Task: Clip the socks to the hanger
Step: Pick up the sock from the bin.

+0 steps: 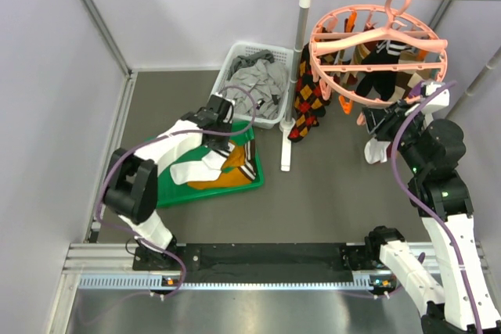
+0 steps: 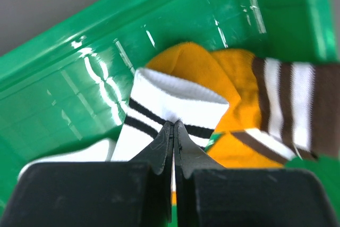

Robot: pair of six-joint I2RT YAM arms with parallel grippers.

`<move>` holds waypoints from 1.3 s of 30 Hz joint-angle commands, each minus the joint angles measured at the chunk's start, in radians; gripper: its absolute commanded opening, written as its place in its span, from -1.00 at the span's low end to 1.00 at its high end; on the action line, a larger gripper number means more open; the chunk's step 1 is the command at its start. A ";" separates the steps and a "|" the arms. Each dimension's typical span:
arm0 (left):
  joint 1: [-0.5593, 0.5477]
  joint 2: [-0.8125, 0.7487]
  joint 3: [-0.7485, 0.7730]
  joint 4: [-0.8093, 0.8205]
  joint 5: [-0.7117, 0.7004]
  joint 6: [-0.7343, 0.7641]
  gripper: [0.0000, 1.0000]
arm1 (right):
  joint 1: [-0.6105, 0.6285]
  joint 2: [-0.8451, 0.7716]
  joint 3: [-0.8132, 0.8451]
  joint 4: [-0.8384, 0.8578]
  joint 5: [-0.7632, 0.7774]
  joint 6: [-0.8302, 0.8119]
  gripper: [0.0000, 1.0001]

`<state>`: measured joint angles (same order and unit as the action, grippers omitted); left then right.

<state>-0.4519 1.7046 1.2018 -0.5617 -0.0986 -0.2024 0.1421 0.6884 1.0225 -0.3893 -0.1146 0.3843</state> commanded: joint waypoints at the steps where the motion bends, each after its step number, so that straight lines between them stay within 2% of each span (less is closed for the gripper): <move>1: 0.005 -0.154 -0.033 0.023 -0.035 0.018 -1.00 | 0.007 0.008 0.045 0.001 -0.005 -0.021 -1.00; 8: 0.005 -0.377 -0.117 0.164 -0.053 0.055 -1.00 | 0.007 0.019 0.050 0.010 -0.014 -0.018 -1.00; 20: -0.016 -0.658 -0.107 0.394 0.325 0.090 -1.00 | 0.008 0.017 0.057 0.012 -0.019 -0.013 -1.00; 23: -0.059 -0.665 -0.071 0.414 0.387 0.084 -1.00 | 0.008 0.017 0.060 0.012 -0.019 -0.013 -1.00; 25: -0.135 -0.648 -0.039 0.418 0.384 0.092 -1.00 | 0.008 0.019 0.060 0.013 -0.020 -0.012 -1.00; 27: -0.248 -0.636 -0.021 0.427 0.306 0.130 -1.00 | 0.007 0.019 0.065 0.013 -0.023 -0.007 -1.00; 29: -0.312 -0.619 -0.018 0.469 0.260 0.143 -1.00 | 0.007 0.020 0.068 0.012 -0.026 -0.007 -1.00; 33: -0.405 -0.562 -0.051 0.650 0.278 0.084 -1.00 | 0.008 0.019 0.070 0.009 -0.031 0.001 -1.00; 39: -0.517 -0.412 -0.051 0.882 0.267 0.078 -1.00 | 0.008 0.014 0.082 -0.003 -0.039 0.005 -1.00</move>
<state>-0.9081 1.2243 1.1465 0.0772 0.1795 -0.1108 0.1421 0.7071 1.0492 -0.3904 -0.1371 0.3862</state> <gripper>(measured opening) 0.009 0.282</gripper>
